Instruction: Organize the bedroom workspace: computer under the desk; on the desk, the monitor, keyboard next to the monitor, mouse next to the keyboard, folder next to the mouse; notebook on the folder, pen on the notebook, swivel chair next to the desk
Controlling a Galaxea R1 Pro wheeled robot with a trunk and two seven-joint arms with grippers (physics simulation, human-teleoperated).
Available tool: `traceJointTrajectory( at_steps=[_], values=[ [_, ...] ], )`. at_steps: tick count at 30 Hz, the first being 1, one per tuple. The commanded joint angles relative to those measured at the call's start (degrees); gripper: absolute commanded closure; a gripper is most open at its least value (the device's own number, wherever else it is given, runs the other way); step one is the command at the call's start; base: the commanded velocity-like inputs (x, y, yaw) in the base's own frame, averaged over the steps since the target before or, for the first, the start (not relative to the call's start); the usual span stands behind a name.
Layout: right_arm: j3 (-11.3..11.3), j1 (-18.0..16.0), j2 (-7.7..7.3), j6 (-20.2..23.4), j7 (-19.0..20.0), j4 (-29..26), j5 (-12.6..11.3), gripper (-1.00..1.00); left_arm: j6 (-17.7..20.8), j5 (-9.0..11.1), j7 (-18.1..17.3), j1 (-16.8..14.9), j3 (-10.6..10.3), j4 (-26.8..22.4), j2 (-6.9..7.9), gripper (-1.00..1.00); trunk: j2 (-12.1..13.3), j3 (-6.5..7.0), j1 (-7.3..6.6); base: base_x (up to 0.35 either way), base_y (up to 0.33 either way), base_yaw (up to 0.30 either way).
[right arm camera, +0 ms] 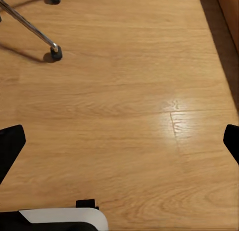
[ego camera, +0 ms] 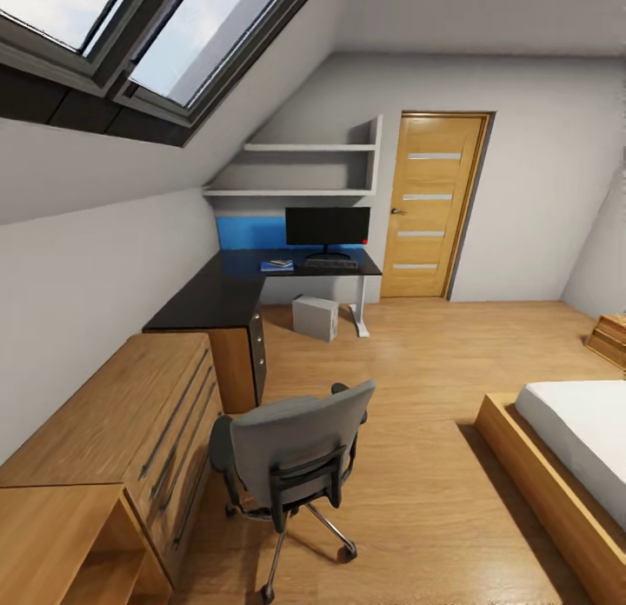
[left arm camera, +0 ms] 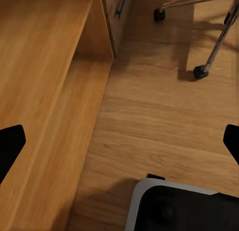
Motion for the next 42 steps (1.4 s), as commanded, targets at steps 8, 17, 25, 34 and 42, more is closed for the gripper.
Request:
traceJointTrajectory(
  at_steps=[8,17,25,34,42],
  values=[
    [0.6,-0.1,0.3,1.0,-0.4,-0.2,0.1,-1.0,3.0,-0.3,0.4,0.0,-0.7,-0.2,0.0,-1.0,-0.1,-0.08,0.02,0.0,0.091,-0.039],
    [0.5,-0.1,0.32,1.5,-0.4,-0.4,0.2,-1.0,3.9,-0.4,0.4,0.0,-0.7,-0.3,0.0,-1.0,-0.1,-0.08,0.02,0.0,0.149,-0.002],
    [0.5,-0.1,0.25,1.1,-0.4,-0.4,0.3,-1.0,4.0,-0.3,0.3,0.0,-0.6,-0.3,0.0,-1.0,-0.1,-0.08,0.02,0.0,0.057,0.0],
    [0.7,-0.1,0.3,1.3,-0.2,-0.4,0.5,-1.0,4.0,-0.3,0.5,0.0,-0.6,-0.3,0.06,-1.0,-0.1,-0.08,0.02,-0.015,0.071,0.0],
    [0.6,-0.1,0.12,1.3,-0.1,-0.4,0.6,-1.0,3.5,-0.3,0.6,0.0,-0.5,-0.4,0.04,-1.0,-0.1,-0.08,0.02,-0.002,0.006,0.0]
  ],
)
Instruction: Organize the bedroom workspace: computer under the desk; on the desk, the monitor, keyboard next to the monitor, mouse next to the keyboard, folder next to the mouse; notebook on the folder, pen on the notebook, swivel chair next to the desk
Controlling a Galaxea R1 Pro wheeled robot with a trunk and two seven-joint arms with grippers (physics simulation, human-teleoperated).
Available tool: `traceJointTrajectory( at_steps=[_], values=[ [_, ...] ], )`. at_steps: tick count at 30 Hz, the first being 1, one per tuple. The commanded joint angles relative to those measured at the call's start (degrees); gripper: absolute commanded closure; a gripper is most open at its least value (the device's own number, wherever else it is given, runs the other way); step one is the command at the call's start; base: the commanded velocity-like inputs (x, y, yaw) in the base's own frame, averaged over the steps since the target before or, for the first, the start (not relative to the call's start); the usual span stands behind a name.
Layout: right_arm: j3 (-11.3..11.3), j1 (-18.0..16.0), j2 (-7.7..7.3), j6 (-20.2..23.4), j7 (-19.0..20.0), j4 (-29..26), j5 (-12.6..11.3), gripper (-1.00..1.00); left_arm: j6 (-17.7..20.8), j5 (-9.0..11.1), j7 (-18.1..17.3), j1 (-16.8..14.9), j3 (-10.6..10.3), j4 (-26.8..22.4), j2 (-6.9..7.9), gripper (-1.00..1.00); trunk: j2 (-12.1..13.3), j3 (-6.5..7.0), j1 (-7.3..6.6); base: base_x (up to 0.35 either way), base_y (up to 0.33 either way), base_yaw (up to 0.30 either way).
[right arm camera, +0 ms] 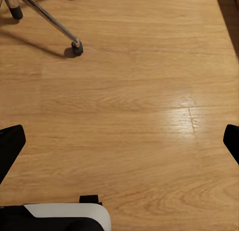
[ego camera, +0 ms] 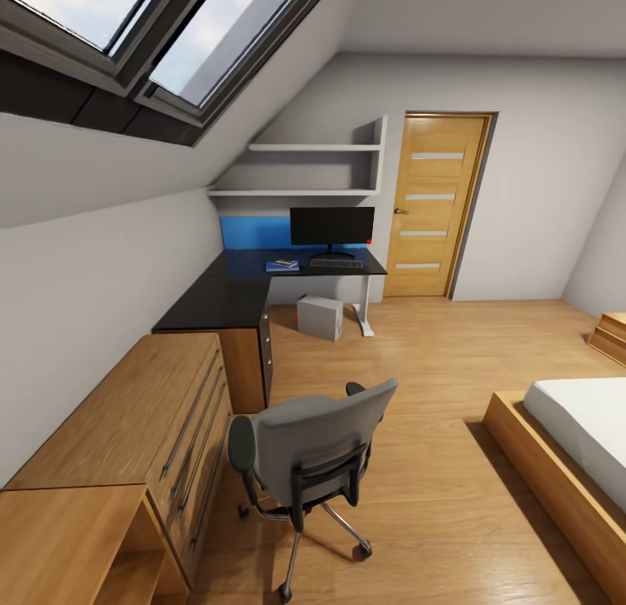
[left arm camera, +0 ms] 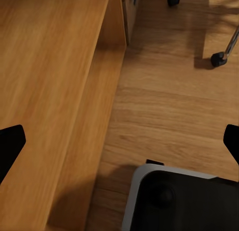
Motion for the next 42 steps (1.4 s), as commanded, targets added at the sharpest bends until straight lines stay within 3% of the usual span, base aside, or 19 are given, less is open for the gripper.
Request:
traceJointTrajectory(
  at_steps=[1,12,17,18,19,20,21,22,24,25,28,33,39,42],
  values=[
    [0.5,0.0,0.0,-0.1,-0.3,0.1,-0.1,-1.0,-0.1,0.1,0.5,0.0,-0.5,-0.2,0.0,-1.0,-0.1,-0.08,0.02,0.0,0.001,0.0],
    [0.5,0.0,0.0,0.1,-0.3,0.1,0.0,-1.0,1.6,0.5,1.0,0.0,-0.4,-2.7,-0.99,-1.0,-3.7,-1.7,2.0,0.0,0.0,0.0],
    [0.5,0.0,0.02,0.0,-0.3,0.0,0.0,-1.0,15.5,0.4,1.0,0.1,-0.4,-11.1,-1.05,-1.0,-5.7,-2.6,3.09,0.0,0.0,0.0],
    [0.4,-0.2,-2.04,0.2,-0.6,-3.6,-0.2,-1.0,26.4,0.4,1.9,-4.9,-0.3,-14.7,-1.28,-1.0,-6.1,-2.78,3.31,0.0,0.0,0.0],
    [0.4,-0.2,-2.43,0.3,-0.6,-4.3,-0.2,-1.0,27.4,0.3,2.2,-5.8,-0.3,-14.9,-1.38,-1.0,-6.5,-2.96,3.53,0.0,0.0,0.0],
    [0.3,-0.5,-3.43,1.0,-0.9,-6.8,-0.4,-1.0,30.8,0.2,3.6,-9.0,-0.3,-15.3,-2.15,-1.0,-6.9,-3.14,3.75,0.0,0.0,0.0],
    [0.3,-5.6,-3.97,6.9,-3.5,-9.6,-0.5,-1.0,37.9,0.1,7.0,-17.5,-0.3,-15.6,-4.15,-1.0,-7.3,-3.32,3.97,0.0,0.0,0.0],
    [0.3,-6.6,-3.96,8.0,-3.7,-9.7,-0.5,-1.0,38.9,0.1,7.2,-18.4,-0.3,-15.6,-4.38,-1.0,-7.7,-3.5,4.19,0.0,0.0,0.0],
    [0.3,-12.0,-3.93,14.4,-4.2,-10.1,-0.5,-1.0,43.1,0.1,7.6,-22.6,-0.3,-15.6,-5.52,-1.0,-8.5,-3.85,4.63,0.0,0.0,0.0],
    [0.3,-17.7,-3.93,18.7,-4.4,-10.2,-0.6,-1.0,45.1,0.1,7.8,-26.3,-0.3,-15.6,-6.99,-1.0,-8.9,-4.03,4.85,0.0,0.0,0.0],
    [0.0,-20.4,-3.99,19.8,-4.2,-9.7,-1.0,-1.0,45.5,0.4,7.8,-27.8,-0.2,-15.1,-7.65,-1.0,-10.1,-4.57,5.51,0.0,0.0,0.0],
    [0.3,-20.7,-3.85,19.2,-3.8,-7.5,-0.9,-1.0,45.3,0.6,7.8,-28.0,0.2,-14.9,-7.58,-1.0,-12.1,-5.47,6.61,0.0,0.0,0.0],
    [0.4,-20.8,-2.34,16.1,-1.4,-4.8,-0.9,-1.0,44.8,0.6,7.9,-28.0,0.1,-14.8,-7.57,-1.0,-14.5,-6.55,7.93,0.0,0.0,0.0],
    [0.4,-20.8,-1.57,14.7,-0.8,-3.8,-1.0,-1.0,42.7,0.6,7.9,-28.0,0.0,-13.3,-7.61,-1.0,-15.7,-7.09,8.59,0.0,0.0,0.0]
  ],
)
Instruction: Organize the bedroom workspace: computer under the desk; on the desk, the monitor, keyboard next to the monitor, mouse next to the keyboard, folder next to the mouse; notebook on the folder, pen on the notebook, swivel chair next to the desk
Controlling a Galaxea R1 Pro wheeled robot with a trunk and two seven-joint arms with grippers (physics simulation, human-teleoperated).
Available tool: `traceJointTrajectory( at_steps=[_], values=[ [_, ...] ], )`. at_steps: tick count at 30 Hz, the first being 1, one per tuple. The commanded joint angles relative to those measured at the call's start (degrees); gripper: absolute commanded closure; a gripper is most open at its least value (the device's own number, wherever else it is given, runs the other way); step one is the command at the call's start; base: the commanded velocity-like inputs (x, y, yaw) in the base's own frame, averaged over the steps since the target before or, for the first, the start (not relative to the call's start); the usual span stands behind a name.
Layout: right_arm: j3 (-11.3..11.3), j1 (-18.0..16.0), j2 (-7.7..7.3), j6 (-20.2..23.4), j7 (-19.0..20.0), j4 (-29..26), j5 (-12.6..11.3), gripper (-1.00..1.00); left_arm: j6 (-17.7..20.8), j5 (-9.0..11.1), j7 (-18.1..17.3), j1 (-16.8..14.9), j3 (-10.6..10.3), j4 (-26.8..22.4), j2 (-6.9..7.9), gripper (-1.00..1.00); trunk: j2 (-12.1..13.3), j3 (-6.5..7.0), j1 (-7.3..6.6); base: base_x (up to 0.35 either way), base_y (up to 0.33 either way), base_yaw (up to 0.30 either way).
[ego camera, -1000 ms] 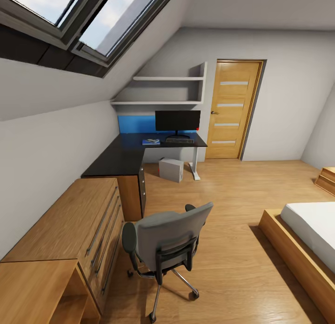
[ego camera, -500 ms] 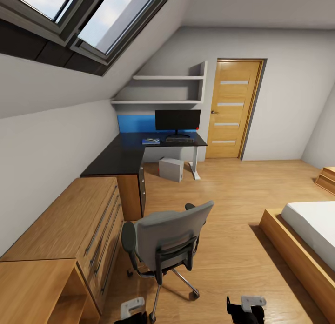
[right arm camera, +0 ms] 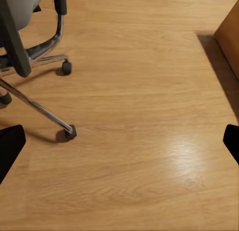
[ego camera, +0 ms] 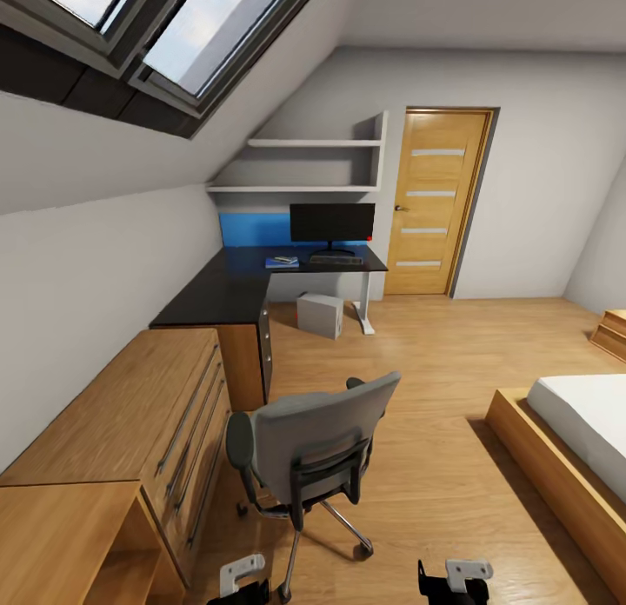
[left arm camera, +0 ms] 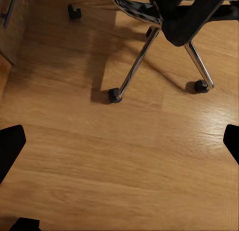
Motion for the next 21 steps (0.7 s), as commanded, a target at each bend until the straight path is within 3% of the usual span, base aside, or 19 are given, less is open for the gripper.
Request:
traceJointTrajectory(
  at_steps=[1,21],
  values=[
    [0.5,0.0,0.0,-0.1,-0.4,0.0,-0.1,-1.0,-0.9,0.4,0.3,-0.1,-0.5,0.3,0.0,-1.0,-0.5,-0.26,0.23,0.0,0.0,0.0],
    [0.4,0.1,0.88,-0.2,-0.2,0.3,0.0,-1.0,-2.7,0.4,0.3,-0.1,-0.5,1.0,0.05,-1.0,-8.5,-3.85,4.63,0.0,0.0,0.0]
  ],
)
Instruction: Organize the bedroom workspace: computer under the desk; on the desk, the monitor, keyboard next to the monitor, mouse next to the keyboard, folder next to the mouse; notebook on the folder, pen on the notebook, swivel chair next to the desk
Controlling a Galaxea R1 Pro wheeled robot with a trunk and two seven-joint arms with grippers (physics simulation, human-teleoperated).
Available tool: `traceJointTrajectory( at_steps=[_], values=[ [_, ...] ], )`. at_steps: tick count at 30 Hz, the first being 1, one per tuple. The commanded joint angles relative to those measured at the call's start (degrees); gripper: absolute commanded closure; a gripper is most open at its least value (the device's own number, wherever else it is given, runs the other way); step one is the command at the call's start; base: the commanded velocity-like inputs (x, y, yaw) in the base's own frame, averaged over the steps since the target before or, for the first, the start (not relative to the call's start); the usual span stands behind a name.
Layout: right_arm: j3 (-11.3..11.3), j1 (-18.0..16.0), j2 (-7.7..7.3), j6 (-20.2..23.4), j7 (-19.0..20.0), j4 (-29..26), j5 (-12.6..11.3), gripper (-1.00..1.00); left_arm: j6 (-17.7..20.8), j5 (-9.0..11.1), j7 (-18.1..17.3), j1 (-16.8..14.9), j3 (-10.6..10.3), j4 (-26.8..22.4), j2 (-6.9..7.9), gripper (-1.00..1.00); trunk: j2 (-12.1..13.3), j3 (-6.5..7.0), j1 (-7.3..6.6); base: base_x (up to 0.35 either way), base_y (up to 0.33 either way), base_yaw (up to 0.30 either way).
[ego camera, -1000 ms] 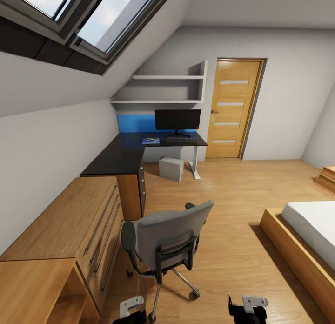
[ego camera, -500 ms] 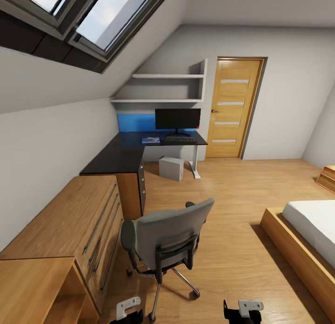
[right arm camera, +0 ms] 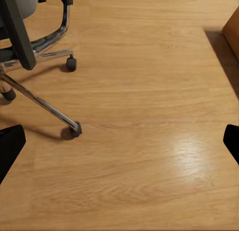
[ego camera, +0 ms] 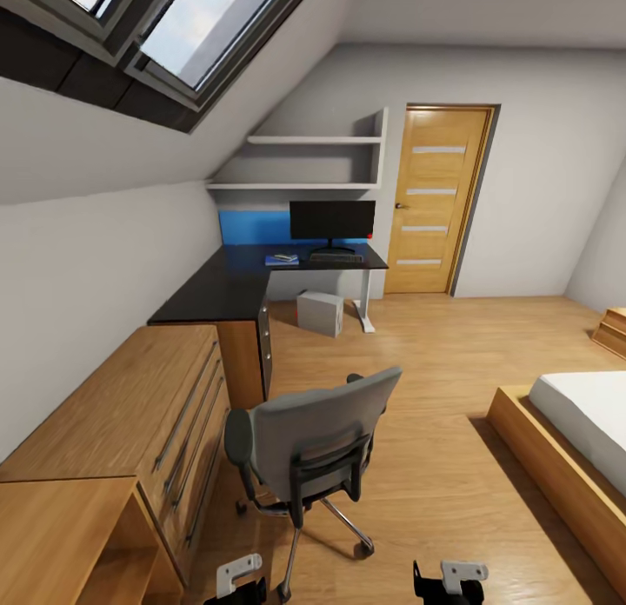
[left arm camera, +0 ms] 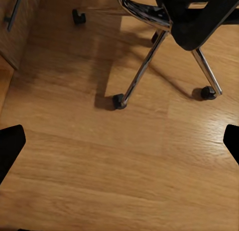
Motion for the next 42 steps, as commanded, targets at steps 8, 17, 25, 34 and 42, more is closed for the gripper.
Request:
traceJointTrajectory(
  at_steps=[8,17,25,34,42],
  values=[
    [0.6,0.2,0.69,0.5,-0.4,2.3,0.0,-1.0,-0.2,0.5,0.3,0.0,-0.4,0.0,0.02,-1.0,-3.3,-1.51,1.77,0.0,0.0,0.0],
    [0.4,0.3,0.66,0.6,-0.5,3.4,-0.1,-1.0,-0.2,0.5,0.3,0.0,-0.4,0.0,0.02,-1.0,-6.9,-3.13,3.74,0.0,0.0,0.0],
    [0.4,0.9,0.7,0.6,-0.5,3.9,-0.1,-1.0,-0.2,0.6,0.3,0.0,-0.4,0.0,0.05,-1.0,-10.1,-4.56,5.5,0.0,0.0,0.0],
    [0.5,0.9,0.7,0.6,-0.5,3.9,-0.1,-1.0,-0.1,0.4,0.3,0.0,-0.3,0.0,0.13,-1.0,-13.7,-6.18,7.48,0.0,0.0,0.0],
    [0.5,0.9,0.7,0.6,-0.5,3.9,-0.1,-1.0,-0.2,0.4,0.3,0.0,-0.2,-0.1,3.0,-1.0,-16.9,-7.61,9.23,0.0,0.0,0.0]
  ],
)
